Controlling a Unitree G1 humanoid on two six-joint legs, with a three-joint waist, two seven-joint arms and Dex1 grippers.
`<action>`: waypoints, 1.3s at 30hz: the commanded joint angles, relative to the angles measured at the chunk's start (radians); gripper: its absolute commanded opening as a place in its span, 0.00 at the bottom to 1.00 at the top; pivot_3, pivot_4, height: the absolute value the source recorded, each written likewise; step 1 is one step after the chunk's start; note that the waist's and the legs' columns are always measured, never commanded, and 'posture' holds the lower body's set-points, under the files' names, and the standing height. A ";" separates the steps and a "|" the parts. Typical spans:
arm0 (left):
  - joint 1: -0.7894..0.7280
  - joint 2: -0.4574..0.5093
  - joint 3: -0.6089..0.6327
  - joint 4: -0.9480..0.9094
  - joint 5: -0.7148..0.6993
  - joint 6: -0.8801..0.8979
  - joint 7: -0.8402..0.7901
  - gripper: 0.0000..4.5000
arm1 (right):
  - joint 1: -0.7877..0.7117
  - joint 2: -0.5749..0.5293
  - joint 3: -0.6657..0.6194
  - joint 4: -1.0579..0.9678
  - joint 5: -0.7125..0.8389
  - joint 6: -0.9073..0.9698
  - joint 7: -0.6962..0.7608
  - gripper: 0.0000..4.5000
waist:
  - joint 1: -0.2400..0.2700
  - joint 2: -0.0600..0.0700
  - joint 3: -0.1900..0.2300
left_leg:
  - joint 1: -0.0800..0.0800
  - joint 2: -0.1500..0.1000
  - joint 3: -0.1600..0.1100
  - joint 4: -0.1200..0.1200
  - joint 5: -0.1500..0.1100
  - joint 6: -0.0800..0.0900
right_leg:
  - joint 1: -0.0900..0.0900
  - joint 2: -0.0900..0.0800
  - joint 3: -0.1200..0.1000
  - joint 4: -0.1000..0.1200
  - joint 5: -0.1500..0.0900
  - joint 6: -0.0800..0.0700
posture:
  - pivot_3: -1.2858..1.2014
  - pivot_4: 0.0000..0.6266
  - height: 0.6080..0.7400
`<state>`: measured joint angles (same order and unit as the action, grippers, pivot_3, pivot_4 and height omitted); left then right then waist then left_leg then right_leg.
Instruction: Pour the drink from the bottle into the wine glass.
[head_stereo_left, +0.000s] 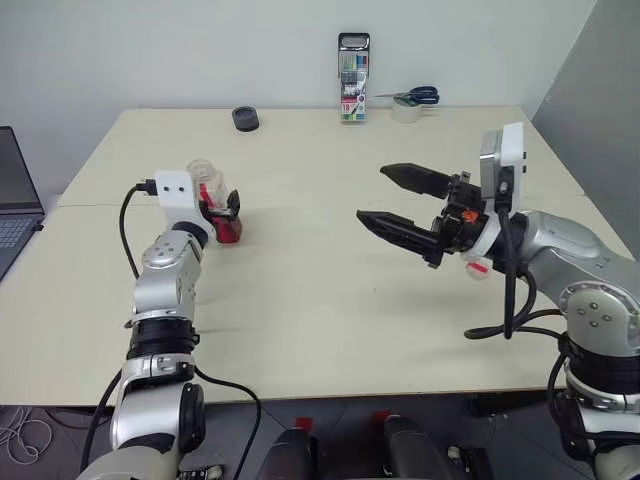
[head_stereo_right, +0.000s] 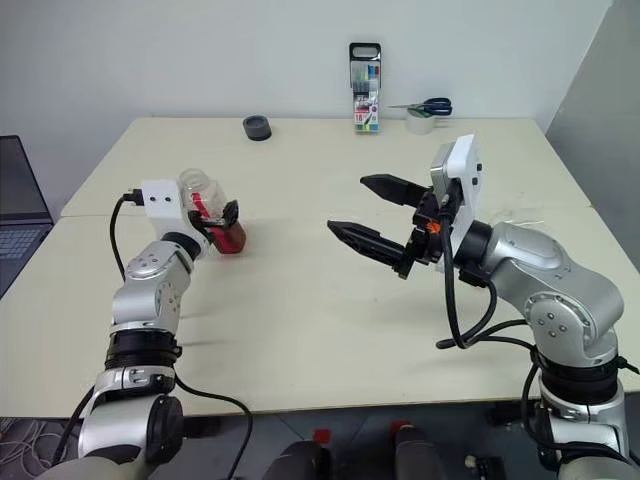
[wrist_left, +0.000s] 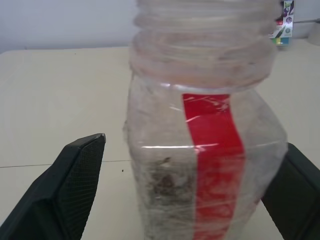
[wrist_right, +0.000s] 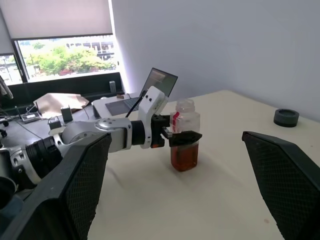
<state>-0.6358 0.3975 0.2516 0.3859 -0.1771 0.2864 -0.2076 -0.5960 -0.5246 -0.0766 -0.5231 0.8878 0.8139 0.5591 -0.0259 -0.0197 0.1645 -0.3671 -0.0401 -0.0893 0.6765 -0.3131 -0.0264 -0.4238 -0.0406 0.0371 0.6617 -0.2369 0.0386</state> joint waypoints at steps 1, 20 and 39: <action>0.032 0.010 0.010 -0.100 -0.009 0.024 0.007 0.99 | 0.035 0.018 -0.017 -0.039 0.012 -0.017 -0.032 1.00 | 0.000 0.000 0.000 | 0.000 0.000 0.000 0.000 0.000 0.000 | 0.000 0.000 0.000 0.000 0.000 0.000 | 0.52 0.24 1.00; 0.380 0.240 -0.129 -0.702 -0.150 0.311 -0.391 0.99 | 0.463 0.053 -0.079 -0.109 -0.134 0.008 -0.376 1.00 | 0.007 -0.001 0.000 | 0.002 0.000 -0.003 0.000 -0.002 0.003 | 0.004 0.001 0.000 -0.001 0.000 0.000 | 0.52 0.24 1.00; 0.148 0.256 -0.279 -0.690 -0.320 0.294 -0.752 0.99 | 0.001 0.487 -0.562 0.492 0.175 -0.059 -0.951 1.00 | -0.004 0.002 0.001 | 0.004 0.001 0.005 -0.004 -0.002 0.004 | 0.001 0.005 0.002 0.000 0.000 -0.001 | 0.52 0.24 1.00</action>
<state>-0.4600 0.6437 -0.0361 -0.2981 -0.4868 0.6001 -0.9474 -0.5748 -0.0341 -0.6005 -0.0483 1.0215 0.7903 -0.3694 -0.0298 -0.0177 0.1650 -0.3638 -0.0396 -0.0845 0.6726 -0.3149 -0.0226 -0.4227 -0.0355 0.0392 0.6612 -0.2372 0.0381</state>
